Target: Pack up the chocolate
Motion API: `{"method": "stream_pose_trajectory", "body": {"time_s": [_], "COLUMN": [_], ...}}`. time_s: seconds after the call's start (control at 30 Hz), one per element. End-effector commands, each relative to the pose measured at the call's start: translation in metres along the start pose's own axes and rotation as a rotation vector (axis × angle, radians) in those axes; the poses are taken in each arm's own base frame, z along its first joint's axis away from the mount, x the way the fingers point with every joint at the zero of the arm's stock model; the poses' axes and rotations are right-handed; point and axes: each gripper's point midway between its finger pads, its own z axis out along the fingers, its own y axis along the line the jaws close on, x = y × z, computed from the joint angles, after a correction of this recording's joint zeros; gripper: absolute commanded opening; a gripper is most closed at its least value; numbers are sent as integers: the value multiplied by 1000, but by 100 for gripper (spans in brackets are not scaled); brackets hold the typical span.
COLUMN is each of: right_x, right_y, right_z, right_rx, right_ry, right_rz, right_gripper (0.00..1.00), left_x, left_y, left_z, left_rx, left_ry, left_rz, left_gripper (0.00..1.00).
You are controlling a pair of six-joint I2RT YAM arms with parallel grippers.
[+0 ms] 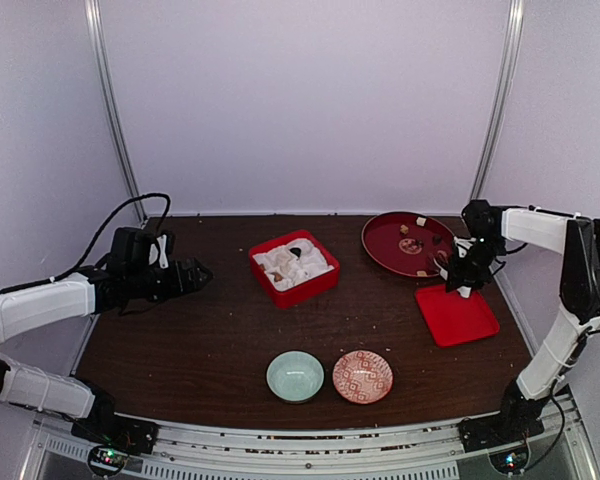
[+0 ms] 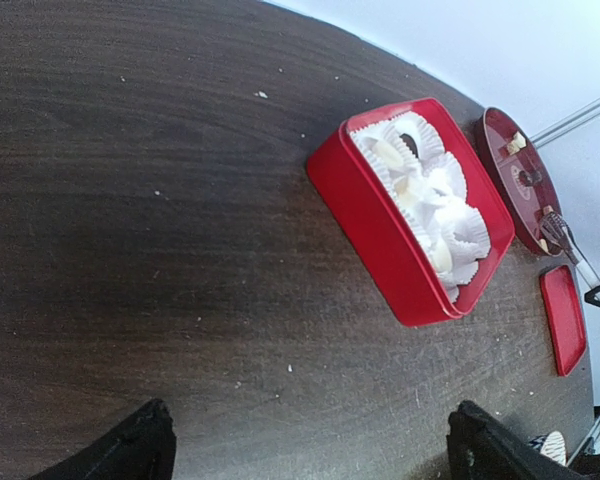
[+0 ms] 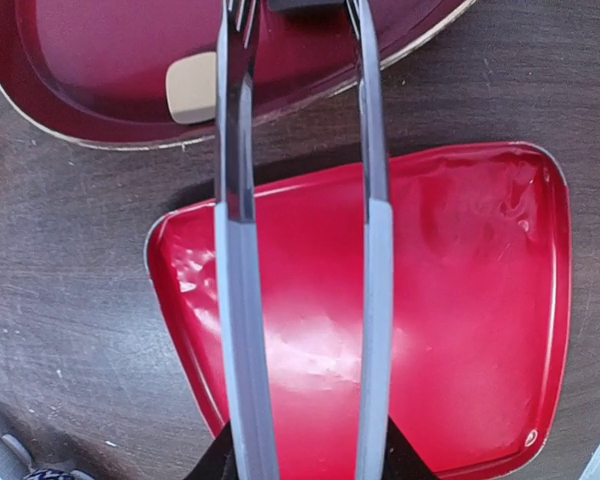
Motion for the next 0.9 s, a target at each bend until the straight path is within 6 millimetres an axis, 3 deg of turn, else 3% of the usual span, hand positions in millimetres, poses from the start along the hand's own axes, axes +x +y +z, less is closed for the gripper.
{"method": "stream_pose_trajectory", "body": {"time_s": [0.0, 0.27, 0.53, 0.73, 0.87], "right_x": [-5, -14, -32, -50, -57], "right_y": [-3, 1, 22, 58, 100], "right_z": [2, -11, -47, -83, -102], "right_rx": [81, 90, -4, -136, -221], "right_ry": [4, -28, -139, -255, -302], "right_rz": [-52, -58, -59, -104, -186], "right_gripper": [33, 26, 23, 22, 22], "left_x": [-7, -7, -10, -9, -7], "left_y": [-1, -1, -1, 0, 1], "left_z": [0, 0, -2, -3, -3], "left_rx": [13, 9, 3, -1, -1], "left_ry": [-31, -29, -38, -38, -36], "left_rz": [1, 2, 1, 1, 1], "left_gripper": [98, 98, 98, 98, 98]}}
